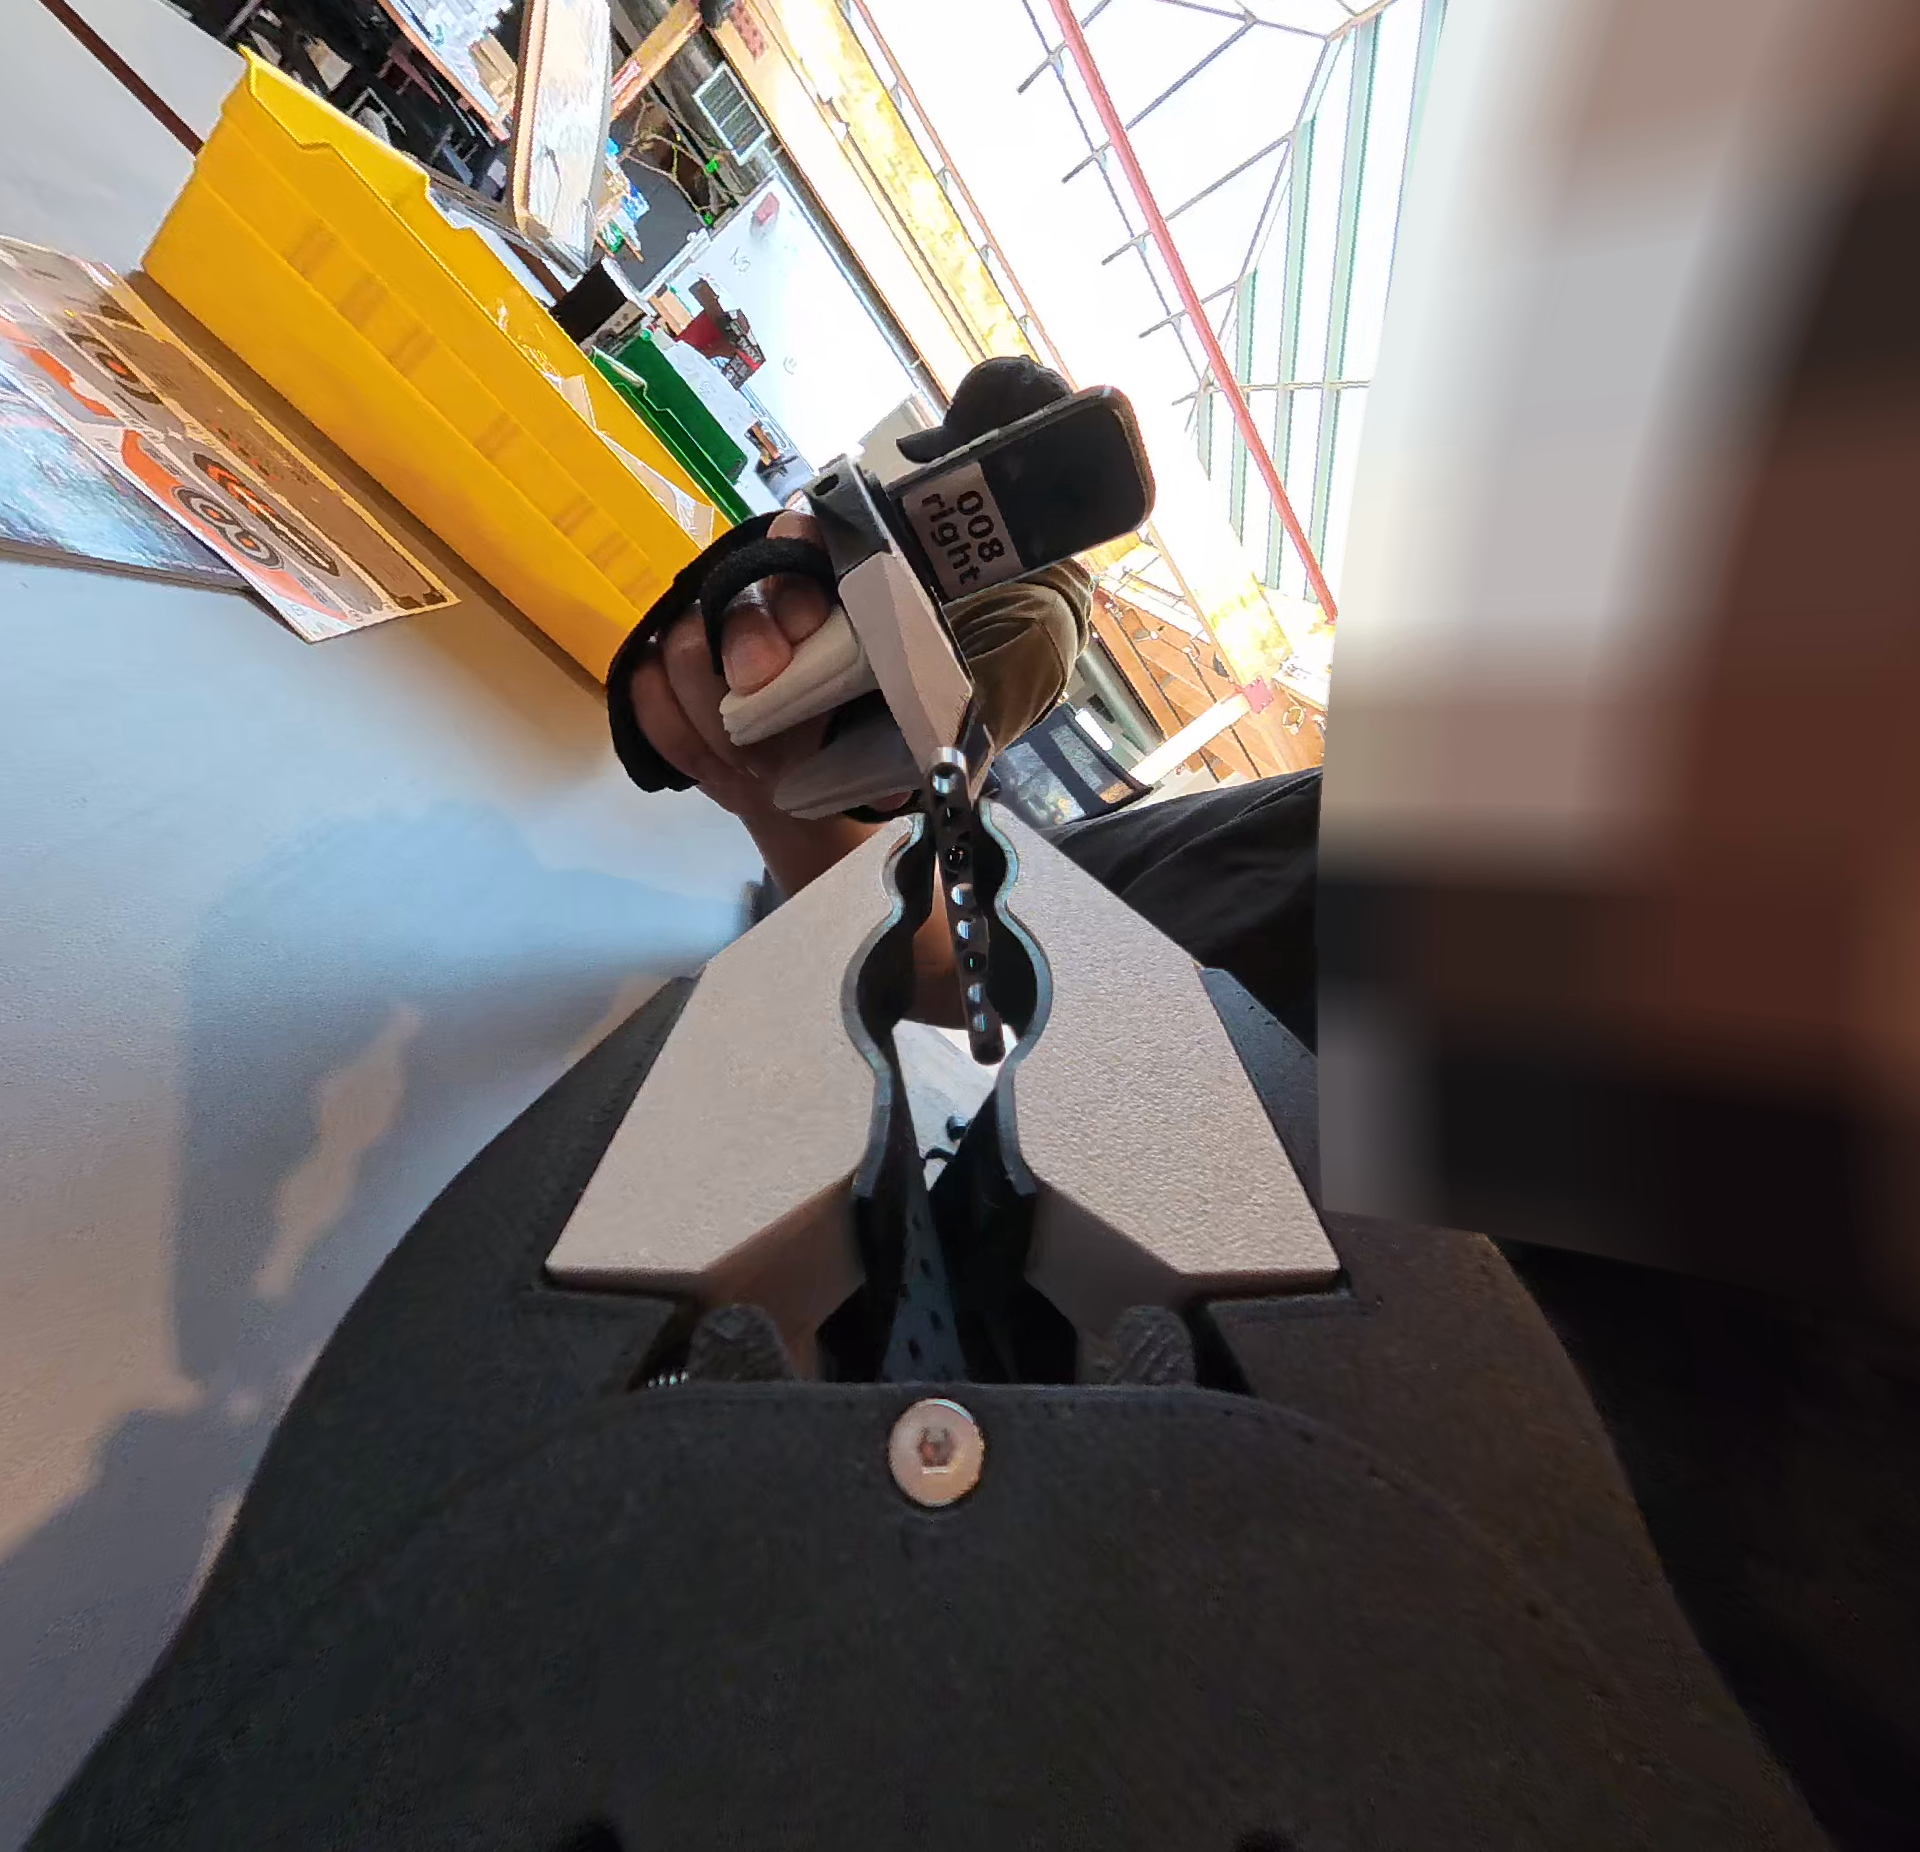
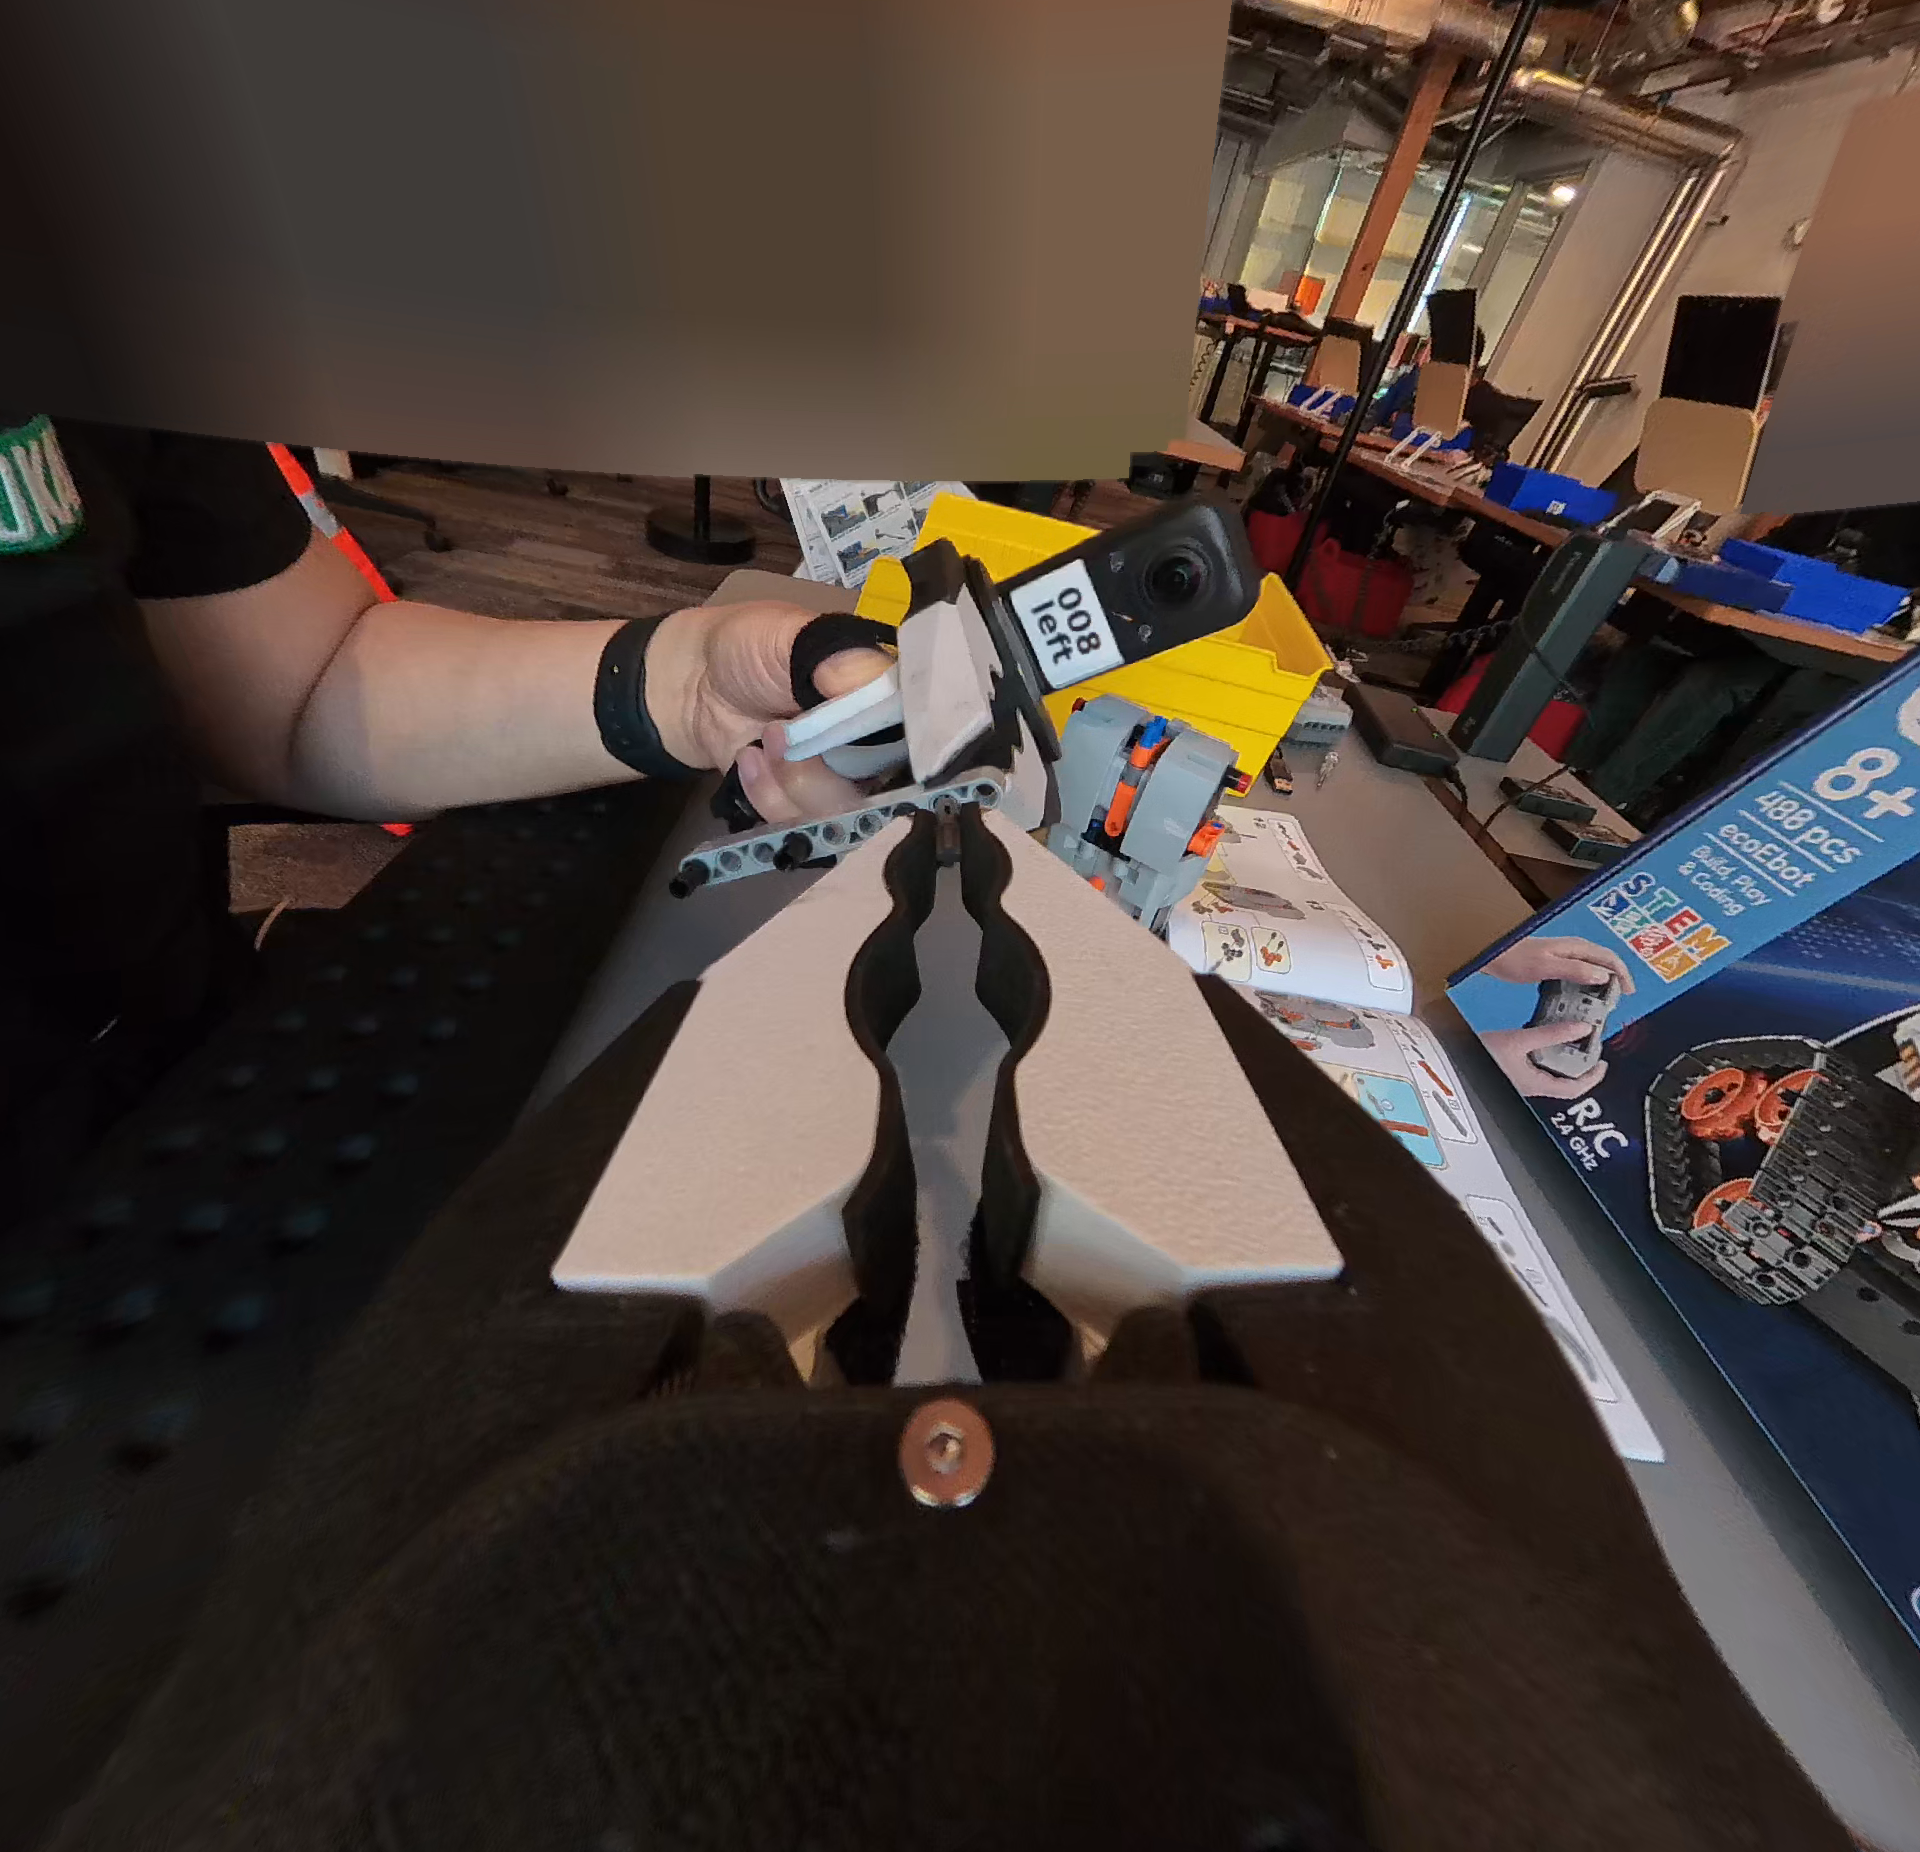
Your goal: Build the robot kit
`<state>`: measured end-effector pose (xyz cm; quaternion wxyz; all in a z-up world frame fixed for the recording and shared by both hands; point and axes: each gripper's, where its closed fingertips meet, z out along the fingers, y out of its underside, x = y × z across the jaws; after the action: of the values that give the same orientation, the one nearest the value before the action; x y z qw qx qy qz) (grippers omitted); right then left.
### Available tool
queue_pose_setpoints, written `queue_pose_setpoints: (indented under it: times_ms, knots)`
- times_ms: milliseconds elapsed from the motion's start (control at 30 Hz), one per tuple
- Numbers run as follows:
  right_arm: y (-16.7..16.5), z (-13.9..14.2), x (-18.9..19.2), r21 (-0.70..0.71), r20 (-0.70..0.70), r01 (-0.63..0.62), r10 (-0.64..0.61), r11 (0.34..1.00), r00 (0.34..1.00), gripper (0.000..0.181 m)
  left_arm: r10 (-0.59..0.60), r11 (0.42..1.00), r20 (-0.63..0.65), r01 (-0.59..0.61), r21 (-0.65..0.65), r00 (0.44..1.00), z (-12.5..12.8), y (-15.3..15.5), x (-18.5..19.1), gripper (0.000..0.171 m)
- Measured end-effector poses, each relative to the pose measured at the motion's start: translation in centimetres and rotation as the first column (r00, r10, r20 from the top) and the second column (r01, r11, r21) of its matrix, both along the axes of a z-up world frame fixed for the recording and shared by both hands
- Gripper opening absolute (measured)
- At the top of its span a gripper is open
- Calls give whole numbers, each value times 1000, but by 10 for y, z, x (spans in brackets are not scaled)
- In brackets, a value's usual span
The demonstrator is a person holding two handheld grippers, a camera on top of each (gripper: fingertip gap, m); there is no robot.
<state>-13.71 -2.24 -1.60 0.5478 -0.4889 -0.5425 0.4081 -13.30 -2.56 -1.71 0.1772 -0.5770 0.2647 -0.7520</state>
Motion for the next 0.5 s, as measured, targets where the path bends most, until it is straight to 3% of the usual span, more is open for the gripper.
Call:
queue_pose_setpoints:
  times_ms: [33,500]
  knots:
    - [0,0,0,5,1,5,-5,1000,1000,3,5,1000,0,-5,2,1000,0,1,0,5]
    - [4,-2,1,211,59,93,-107,973,992,4,46,999,-20,-46,10,999,-2,6,1,5]
